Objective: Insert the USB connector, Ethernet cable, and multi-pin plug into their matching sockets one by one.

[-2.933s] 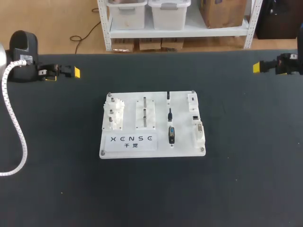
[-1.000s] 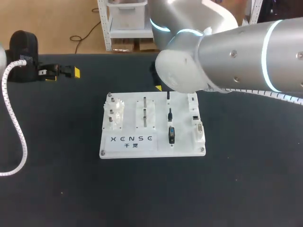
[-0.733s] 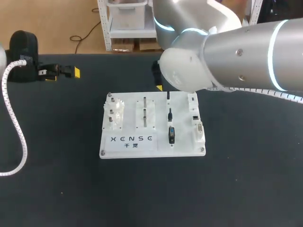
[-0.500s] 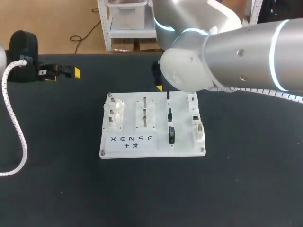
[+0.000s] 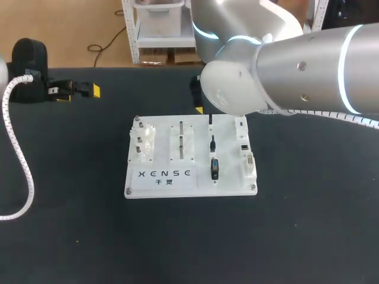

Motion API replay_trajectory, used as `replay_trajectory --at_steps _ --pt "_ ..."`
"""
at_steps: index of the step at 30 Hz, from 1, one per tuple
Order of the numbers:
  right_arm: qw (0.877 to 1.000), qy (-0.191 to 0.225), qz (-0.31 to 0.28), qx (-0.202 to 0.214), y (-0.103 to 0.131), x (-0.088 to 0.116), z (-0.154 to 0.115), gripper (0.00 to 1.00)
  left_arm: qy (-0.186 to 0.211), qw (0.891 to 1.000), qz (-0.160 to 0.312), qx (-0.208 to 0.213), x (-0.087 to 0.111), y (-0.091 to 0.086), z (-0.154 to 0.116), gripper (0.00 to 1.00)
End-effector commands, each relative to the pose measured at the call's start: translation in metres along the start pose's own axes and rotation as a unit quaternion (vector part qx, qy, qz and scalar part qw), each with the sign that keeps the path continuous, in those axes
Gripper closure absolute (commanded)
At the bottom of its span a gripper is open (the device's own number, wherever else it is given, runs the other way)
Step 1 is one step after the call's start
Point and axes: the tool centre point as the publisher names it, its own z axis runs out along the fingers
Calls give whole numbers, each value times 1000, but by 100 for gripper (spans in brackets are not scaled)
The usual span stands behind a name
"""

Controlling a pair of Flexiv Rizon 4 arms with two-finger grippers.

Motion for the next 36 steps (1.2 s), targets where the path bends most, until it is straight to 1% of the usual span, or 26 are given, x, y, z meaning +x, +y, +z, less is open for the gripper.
replay_trajectory --at_steps 1,6,8,10,12,13,18,21,24,26,31,36 --pt "1000 -2 1 0 -1 2 -1 0 0 1000 0 0 0 0 0 0" --pt "1000 -2 1 0 -1 2 -1 0 0 1000 0 0 0 0 0 0" --pt "1000 14 24 -1 2 -17 7 0 0 1000 0 0 0 0 0 0" --pt "999 22 32 2 7 -33 17 0 0 1000 0 0 0 0 0 0" --pt "998 41 37 -6 11 -46 28 0 0 1000 0 0 0 0 0 0" --pt "998 50 36 -4 14 -52 33 0 0 1000 0 0 0 0 0 0" --pt "998 66 15 -18 24 -69 49 0 0 1000 0 0 0 0 0 0" --pt "997 78 6 -17 28 -74 56 0 0 1000 0 0 0 0 0 0" --pt "996 84 3 -15 28 -74 56 0 0 1000 0 0 0 0 0 0" --pt "996 86 3 -13 26 -70 54 0 0 1000 0 0 0 0 0 0" --pt "996 92 6 -15 22 -48 48 0 0 1000 0 0 0 0 0 0" --pt "994 104 2 -26 25 -22 41 0 0 1000 0 0 0 0 0 0"
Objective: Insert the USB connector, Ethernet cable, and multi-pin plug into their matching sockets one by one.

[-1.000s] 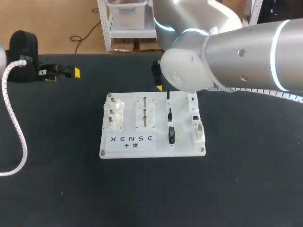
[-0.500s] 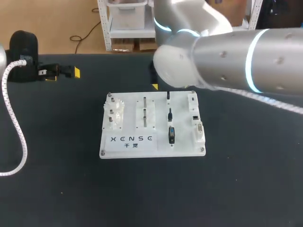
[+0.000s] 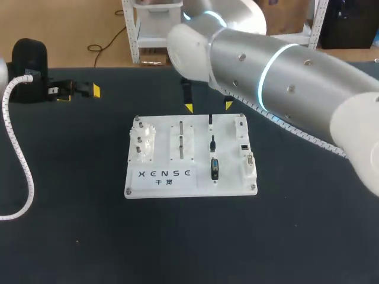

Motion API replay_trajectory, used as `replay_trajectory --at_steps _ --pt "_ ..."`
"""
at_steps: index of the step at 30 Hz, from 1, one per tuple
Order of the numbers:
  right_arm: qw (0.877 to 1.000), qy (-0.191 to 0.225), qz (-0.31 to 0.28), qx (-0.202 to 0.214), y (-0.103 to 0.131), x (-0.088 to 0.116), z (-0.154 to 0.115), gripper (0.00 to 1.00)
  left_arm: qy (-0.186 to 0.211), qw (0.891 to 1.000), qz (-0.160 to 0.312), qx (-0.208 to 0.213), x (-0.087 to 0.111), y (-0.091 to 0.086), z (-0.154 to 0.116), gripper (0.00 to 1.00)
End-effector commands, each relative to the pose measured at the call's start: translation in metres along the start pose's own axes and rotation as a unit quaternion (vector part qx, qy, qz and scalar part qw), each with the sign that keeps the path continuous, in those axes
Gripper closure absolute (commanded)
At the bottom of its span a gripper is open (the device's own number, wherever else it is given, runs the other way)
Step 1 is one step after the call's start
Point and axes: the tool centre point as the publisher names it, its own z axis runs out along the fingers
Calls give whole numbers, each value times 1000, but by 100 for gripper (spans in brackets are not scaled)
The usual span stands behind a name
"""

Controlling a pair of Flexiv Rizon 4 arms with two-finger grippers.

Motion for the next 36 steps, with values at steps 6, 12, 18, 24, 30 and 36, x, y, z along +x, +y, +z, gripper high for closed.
replay_trajectory --at_steps 6,12,18,24,30,36 --pt "1000 -9 -14 -6 3 41 -7 0 0 1000 0 0 0 0 0 0" --pt "1000 -15 -14 4 2 53 0 0 0 1000 0 0 0 0 0 0" --pt "1000 -23 -13 5 2 55 4 0 0 1000 0 0 0 0 0 0" --pt "999 -42 -18 15 2 52 7 0 0 1000 0 0 0 0 0 0" --pt "998 -64 -23 14 2 54 6 0 0 1000 0 0 0 0 0 0" --pt "997 -74 -14 9 -2 55 7 0 0 1000 0 0 0 0 0 0"
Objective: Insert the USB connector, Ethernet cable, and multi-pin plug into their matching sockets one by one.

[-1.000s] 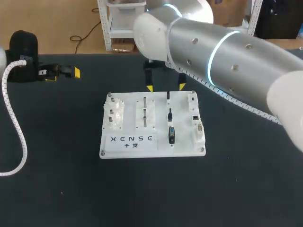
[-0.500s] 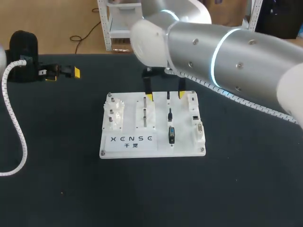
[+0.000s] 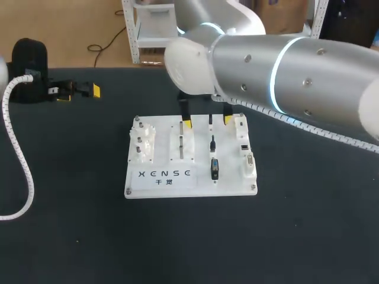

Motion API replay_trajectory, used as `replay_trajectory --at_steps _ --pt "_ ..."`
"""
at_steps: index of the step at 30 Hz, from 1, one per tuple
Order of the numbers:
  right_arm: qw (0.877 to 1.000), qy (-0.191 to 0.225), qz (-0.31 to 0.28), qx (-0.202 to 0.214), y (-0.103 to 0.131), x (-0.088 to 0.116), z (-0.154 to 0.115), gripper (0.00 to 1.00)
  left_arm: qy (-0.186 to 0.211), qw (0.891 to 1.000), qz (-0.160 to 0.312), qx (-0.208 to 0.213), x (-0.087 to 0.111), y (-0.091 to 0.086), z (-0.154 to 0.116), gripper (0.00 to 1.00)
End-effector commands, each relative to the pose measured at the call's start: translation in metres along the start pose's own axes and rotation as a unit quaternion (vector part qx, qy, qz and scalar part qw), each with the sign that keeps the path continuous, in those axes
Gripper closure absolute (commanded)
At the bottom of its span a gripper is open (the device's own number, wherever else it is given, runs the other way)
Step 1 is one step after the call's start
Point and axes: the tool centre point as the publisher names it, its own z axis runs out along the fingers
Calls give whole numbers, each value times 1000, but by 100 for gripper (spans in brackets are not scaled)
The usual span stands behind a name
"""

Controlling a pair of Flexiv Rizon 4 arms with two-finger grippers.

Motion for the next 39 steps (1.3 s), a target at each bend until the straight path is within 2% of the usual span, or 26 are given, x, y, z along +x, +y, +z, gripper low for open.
replay_trajectory --at_steps 1,2,4,6,7,9,21,26,35,37,39 --pt "996 -85 3 -7 -7 8 0 7 0 1000 0 0 0 0 0 0" --pt "996 -86 4 -8 -7 7 -1 13 0 1000 0 0 0 0 0 0" --pt "996 -90 6 -8 -8 7 -2 13 0 1000 0 0 0 0 0 0" --pt "996 -91 7 -9 -9 5 -3 19 0 1000 0 0 0 0 0 0" --pt "996 -91 8 -10 -9 5 -4 36 0 1000 0 0 0 0 0 0" --pt "996 -93 9 -12 -9 4 -5 50 0 1000 0 0 0 0 0 0" --pt "995 -101 8 -22 -9 3 -6 62 0 1000 0 0 0 0 0 0" --pt "994 -111 5 -24 -9 3 -8 70 0 1000 0 0 0 0 0 0" --pt "993 -114 7 -22 -11 2 -8 73 0 1000 0 0 0 0 0 0" --pt "993 -115 7 -22 -11 2 -8 76 0 1000 0 0 0 0 0 0" --pt "993 -115 7 -22 -11 2 -8 84 0 1000 0 0 0 0 0 0"
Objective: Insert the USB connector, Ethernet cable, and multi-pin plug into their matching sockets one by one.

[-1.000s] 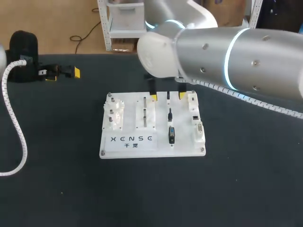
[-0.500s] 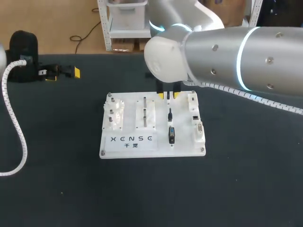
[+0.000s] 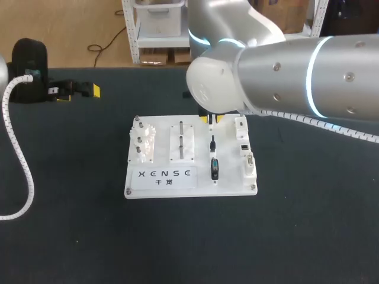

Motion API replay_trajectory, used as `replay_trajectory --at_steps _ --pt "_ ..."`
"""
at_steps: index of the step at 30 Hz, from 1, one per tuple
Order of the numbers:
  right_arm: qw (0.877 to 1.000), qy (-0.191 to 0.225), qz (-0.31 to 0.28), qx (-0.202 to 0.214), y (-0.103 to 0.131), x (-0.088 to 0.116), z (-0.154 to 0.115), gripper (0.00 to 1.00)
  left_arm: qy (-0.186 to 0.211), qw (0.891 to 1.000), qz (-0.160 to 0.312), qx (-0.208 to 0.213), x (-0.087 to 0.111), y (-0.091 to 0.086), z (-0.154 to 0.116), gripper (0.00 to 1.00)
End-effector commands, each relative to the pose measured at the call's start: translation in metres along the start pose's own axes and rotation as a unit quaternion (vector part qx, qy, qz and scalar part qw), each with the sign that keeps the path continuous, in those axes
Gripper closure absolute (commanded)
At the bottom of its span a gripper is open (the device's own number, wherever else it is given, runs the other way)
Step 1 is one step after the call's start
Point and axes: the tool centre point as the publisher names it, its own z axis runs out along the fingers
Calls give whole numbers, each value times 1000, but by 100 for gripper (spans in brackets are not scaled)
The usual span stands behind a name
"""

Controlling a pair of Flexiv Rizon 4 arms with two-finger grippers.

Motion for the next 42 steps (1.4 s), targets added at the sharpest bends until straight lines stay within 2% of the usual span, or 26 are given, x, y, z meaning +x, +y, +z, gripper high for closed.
replay_trajectory --at_steps 1,3,27,34,42 --pt "999 -43 1 -2 -2 6 -1 89 0 1000 0 0 0 0 0 0" --pt "999 -44 1 -3 -2 6 -1 100 0 1000 0 0 0 0 0 0" --pt "997 -79 -2 -10 -6 6 -23 100 0 1000 0 0 0 0 0 0" --pt "996 -86 3 -11 -22 7 -29 100 0 1000 0 0 0 0 0 0" --pt "996 -80 30 4 -53 12 -25 100 0 1000 0 0 0 0 0 0"
